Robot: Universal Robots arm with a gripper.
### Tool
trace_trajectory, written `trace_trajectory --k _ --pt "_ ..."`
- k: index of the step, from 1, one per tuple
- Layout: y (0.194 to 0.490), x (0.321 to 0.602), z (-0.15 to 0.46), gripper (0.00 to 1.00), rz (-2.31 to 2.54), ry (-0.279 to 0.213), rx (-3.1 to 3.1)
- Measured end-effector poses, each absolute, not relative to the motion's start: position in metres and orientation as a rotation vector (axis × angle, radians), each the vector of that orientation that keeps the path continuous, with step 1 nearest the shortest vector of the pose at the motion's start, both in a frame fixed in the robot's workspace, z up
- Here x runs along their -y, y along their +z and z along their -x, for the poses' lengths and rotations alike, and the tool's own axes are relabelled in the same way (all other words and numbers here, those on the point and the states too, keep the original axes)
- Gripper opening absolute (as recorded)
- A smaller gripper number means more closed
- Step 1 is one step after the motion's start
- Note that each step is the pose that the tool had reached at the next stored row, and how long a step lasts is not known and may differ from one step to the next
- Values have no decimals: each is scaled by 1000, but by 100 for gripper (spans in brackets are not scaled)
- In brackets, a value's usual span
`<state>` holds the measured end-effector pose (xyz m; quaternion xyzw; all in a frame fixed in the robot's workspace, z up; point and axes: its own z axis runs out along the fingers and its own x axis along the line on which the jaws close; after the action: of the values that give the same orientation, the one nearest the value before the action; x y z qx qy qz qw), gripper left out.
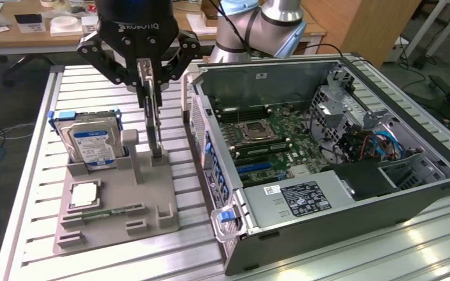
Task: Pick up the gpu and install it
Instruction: 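Pick up the gpu and move the gpu toward the slot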
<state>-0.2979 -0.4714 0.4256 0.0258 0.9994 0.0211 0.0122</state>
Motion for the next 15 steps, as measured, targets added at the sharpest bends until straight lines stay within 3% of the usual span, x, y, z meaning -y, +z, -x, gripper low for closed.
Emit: trace_trajectory --k 15 --pt "436 471 297 27 -80 66 -3116"
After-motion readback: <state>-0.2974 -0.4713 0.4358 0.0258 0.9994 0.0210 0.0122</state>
